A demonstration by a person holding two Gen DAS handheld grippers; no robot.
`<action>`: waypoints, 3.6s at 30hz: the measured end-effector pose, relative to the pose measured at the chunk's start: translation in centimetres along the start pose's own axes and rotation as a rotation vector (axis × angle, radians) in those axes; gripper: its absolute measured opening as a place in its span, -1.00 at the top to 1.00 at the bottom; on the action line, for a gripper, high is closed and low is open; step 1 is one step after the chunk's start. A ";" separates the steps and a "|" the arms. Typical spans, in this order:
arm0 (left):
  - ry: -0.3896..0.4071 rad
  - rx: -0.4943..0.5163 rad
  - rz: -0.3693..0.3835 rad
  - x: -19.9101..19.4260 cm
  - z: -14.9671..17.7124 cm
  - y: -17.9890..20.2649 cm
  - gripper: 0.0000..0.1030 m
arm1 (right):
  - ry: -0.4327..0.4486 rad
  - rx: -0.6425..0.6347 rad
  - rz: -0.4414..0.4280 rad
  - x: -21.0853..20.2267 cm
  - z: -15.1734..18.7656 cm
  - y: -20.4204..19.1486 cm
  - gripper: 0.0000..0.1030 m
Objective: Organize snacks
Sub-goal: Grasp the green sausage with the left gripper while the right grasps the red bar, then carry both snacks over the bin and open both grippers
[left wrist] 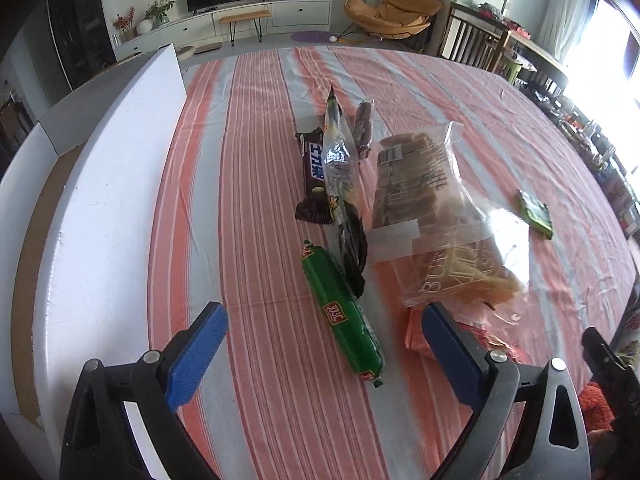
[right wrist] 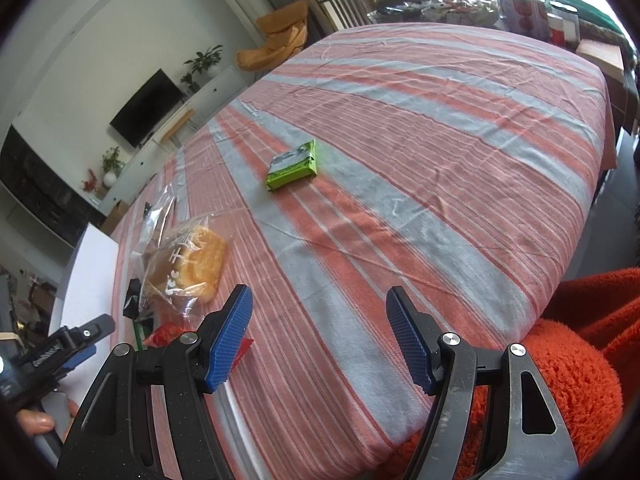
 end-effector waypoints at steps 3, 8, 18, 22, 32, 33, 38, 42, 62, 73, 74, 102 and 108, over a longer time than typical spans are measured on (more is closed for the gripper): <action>-0.017 0.015 -0.034 1.3 0.1 0.1 -0.77 | 0.001 0.001 0.000 0.0 0.0 0.0 -0.41; -0.051 0.016 -0.056 2.8 0.4 -0.2 -0.61 | -0.002 0.003 -0.001 0.0 0.0 0.0 -0.41; -0.077 0.001 -0.036 3.7 1.0 -0.2 -0.44 | -0.002 0.004 -0.003 0.0 0.1 0.1 -0.41; -0.074 0.006 -0.026 3.6 1.1 0.1 -0.33 | -0.001 0.004 -0.003 -0.1 0.0 0.2 -0.41; -0.068 0.032 -0.015 2.7 1.7 0.7 0.50 | -0.001 0.005 -0.004 -0.1 0.1 0.2 -0.41; -0.068 0.030 -0.013 2.6 1.8 0.7 0.54 | -0.001 0.006 -0.004 -0.1 0.0 0.2 -0.41; -0.065 0.015 0.003 2.2 2.3 0.6 0.55 | 0.000 0.006 -0.004 -0.1 0.0 0.2 -0.41; -0.066 -0.001 0.027 1.9 2.7 0.6 0.56 | 0.000 0.006 -0.004 -0.1 0.0 0.3 -0.41; 0.082 -0.010 0.156 -8.8 3.6 0.6 0.56 | -0.293 -0.459 -0.310 0.2 2.0 -8.8 -0.44; 0.180 -0.016 0.196 -14.4 3.5 -1.1 0.56 | -0.464 -1.130 -0.099 6.8 11.8 -15.4 -0.30; 0.183 -0.017 0.197 -14.7 3.5 -1.3 0.56 | -0.458 -1.124 -0.122 6.7 11.7 -15.7 -0.26; 0.275 -0.204 0.051 -18.7 3.0 -16.4 0.56 | -0.462 -0.520 -0.614 -5.8 6.2 -28.5 0.70; 0.249 -0.294 -0.056 -17.0 4.0 -23.3 0.56 | -0.504 -0.481 -0.714 -6.5 8.2 -36.7 0.70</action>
Point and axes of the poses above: each gripper's, at about its wrist camera, not at the fingertips, and x roughly the way its jaws point, y to its right, z to its underside, the point moved 9 cm from there along x, roughly the way its jaws point, and after that the axes turned 4 degrees about x, right-handed, at the moved point
